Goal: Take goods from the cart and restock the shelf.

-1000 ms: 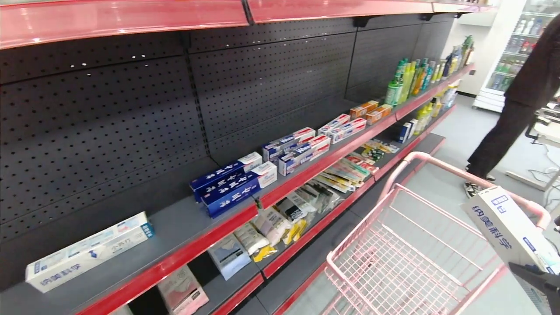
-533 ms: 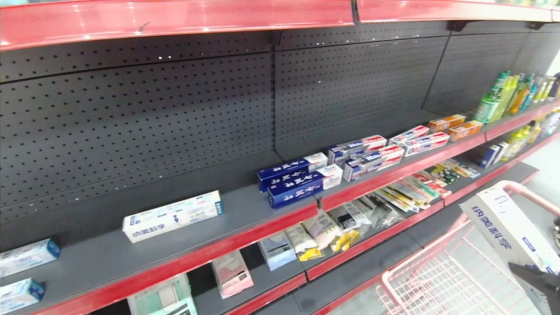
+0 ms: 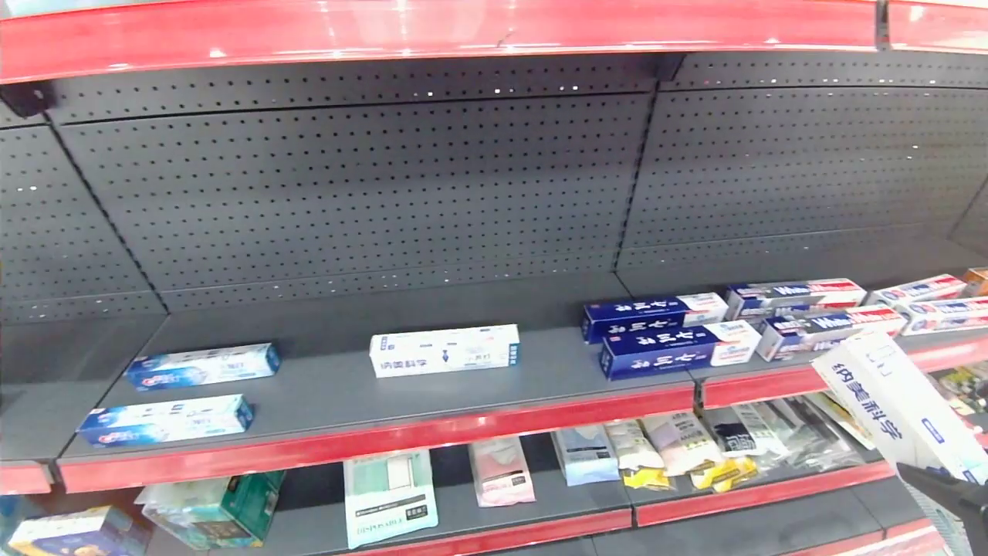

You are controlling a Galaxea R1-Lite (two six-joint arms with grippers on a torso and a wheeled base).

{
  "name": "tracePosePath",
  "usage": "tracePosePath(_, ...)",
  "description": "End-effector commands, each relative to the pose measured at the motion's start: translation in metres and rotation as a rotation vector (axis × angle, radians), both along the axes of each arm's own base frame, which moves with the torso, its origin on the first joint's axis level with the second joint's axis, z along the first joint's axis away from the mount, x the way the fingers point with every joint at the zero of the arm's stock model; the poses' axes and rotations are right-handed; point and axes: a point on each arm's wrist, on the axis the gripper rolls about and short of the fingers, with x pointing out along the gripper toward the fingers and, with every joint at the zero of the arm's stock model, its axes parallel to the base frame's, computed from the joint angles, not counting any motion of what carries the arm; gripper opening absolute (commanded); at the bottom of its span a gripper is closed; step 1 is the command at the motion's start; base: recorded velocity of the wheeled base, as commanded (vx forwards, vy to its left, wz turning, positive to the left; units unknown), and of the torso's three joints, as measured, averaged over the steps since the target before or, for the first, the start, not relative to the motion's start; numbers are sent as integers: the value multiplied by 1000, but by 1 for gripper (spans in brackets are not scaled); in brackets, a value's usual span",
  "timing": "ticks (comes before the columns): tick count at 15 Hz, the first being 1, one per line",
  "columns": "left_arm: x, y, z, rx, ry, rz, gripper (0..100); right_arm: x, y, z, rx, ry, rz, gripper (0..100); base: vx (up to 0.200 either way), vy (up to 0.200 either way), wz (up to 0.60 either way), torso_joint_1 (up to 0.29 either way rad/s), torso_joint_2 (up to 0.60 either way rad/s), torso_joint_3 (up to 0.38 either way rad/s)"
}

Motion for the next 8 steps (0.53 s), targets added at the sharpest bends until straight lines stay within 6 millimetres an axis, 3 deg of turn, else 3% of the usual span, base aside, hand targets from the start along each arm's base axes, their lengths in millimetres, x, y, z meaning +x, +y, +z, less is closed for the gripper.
tracePosePath(1, 0, 0, 0, 0, 0, 0, 100, -2, 0, 0, -3, -5, -4, 0, 0, 0, 0, 0, 0, 0)
tracePosePath(8, 1, 0, 0, 5, 14, -2, 100, -15, -11, 1, 73, -59, -147, 0, 0, 0, 0, 0, 0, 0)
